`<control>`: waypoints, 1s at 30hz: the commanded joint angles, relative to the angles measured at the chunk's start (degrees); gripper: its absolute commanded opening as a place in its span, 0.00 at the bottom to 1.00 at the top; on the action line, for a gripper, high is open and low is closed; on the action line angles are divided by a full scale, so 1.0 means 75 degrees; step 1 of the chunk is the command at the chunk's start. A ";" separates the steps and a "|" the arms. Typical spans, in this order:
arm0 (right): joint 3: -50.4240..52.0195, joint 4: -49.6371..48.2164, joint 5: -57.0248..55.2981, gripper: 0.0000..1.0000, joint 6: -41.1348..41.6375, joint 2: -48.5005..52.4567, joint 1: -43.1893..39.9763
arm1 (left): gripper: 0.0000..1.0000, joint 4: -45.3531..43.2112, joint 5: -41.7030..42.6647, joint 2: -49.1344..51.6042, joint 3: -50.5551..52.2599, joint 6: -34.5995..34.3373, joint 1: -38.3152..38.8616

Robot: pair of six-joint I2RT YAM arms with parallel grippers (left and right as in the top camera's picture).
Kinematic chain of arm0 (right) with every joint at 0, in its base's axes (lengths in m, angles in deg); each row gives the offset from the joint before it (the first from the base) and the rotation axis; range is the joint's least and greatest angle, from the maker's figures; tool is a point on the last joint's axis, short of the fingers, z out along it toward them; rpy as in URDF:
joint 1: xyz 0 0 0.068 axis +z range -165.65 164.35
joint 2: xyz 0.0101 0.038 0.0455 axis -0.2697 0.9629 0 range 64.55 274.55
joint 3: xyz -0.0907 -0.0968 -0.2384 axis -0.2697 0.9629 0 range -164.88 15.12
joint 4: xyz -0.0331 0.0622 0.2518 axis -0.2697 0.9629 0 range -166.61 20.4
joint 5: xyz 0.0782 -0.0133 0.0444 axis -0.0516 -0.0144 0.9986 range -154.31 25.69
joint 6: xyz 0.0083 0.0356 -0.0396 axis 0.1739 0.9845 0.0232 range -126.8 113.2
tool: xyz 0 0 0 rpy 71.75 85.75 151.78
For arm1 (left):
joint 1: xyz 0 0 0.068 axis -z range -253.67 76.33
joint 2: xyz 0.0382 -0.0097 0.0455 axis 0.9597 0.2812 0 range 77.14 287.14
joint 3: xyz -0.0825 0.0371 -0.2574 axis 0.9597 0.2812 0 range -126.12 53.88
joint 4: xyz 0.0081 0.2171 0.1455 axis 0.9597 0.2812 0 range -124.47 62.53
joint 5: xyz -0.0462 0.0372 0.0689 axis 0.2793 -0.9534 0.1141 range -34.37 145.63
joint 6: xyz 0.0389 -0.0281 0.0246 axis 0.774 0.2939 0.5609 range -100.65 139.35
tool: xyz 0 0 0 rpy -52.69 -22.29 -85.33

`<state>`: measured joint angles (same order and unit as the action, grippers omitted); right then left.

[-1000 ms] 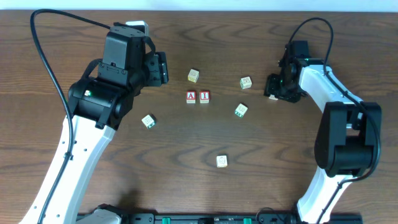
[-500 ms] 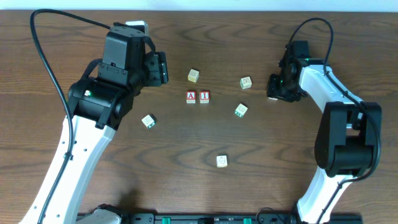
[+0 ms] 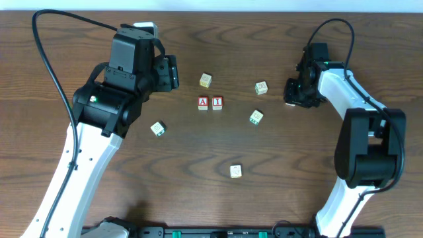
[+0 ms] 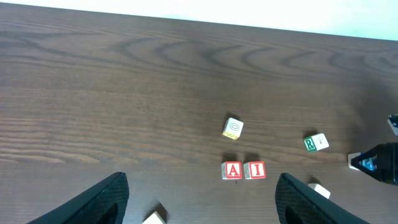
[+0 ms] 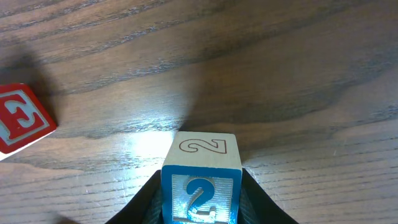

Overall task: Spell out Ai2
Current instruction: 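Carry the '2' block to the right of the 'I' block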

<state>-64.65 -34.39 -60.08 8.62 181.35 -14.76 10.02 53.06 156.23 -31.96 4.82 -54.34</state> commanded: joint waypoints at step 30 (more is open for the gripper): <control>-0.1775 0.1224 -0.0618 0.01 0.1317 0.0032 0.3433 | 0.77 0.0087 0.0606 0.0044 0.0889 0.0568 -0.1489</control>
<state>-79.57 -24.16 -62.76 15.44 181.87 11.45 11.49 56.25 156.29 -25.97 7.84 -65.31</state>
